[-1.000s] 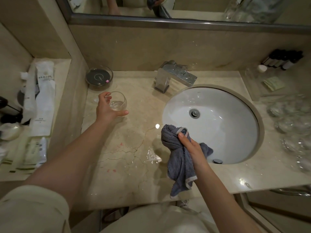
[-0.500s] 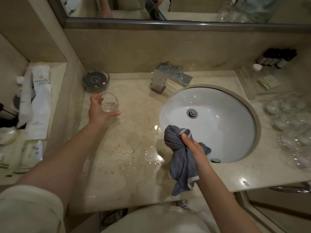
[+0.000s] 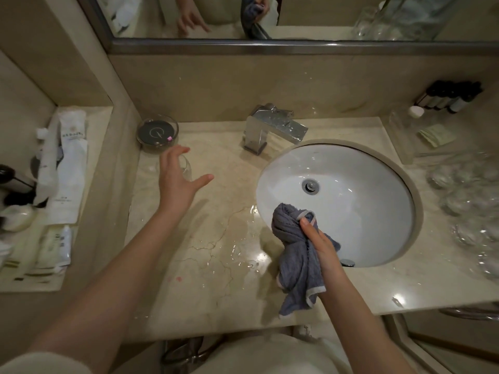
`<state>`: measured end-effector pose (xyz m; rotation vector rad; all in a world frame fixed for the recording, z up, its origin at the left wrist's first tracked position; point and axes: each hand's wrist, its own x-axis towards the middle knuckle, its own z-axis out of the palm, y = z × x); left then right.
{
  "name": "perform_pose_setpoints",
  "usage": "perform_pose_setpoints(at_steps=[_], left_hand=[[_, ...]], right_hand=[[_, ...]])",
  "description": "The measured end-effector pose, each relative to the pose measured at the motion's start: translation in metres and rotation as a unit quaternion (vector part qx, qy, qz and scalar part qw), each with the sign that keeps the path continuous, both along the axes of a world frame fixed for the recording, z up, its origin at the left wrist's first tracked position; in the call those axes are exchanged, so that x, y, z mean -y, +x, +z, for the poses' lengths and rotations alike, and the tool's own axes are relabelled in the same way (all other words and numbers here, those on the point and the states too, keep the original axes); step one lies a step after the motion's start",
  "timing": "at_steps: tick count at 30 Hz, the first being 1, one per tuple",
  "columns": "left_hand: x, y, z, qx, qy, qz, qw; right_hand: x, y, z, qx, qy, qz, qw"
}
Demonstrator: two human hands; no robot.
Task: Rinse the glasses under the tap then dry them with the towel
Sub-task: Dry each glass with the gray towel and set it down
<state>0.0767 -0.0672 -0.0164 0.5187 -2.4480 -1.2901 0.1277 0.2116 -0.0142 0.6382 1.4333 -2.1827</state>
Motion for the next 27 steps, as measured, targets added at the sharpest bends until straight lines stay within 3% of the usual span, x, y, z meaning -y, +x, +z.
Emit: perform_pose_setpoints(at_steps=[5, 10, 20, 27], left_hand=[[-0.078, 0.004, 0.002, 0.042, 0.137, -0.104, 0.984], [-0.174, -0.005, -0.004, 0.095, 0.186, -0.19, 0.959], [-0.368, -0.051, -0.011, 0.154, 0.179, -0.306, 0.922], [-0.462, -0.073, -0.02, 0.173, 0.159, -0.343, 0.91]], right_hand=[[-0.044, -0.001, -0.009, 0.022, -0.01, -0.051, 0.998], [-0.106, -0.001, -0.021, 0.048, -0.042, -0.107, 0.992], [-0.272, -0.016, -0.023, 0.052, 0.001, -0.161, 0.986], [-0.333, -0.025, -0.02, 0.033, 0.005, -0.158, 0.987]])
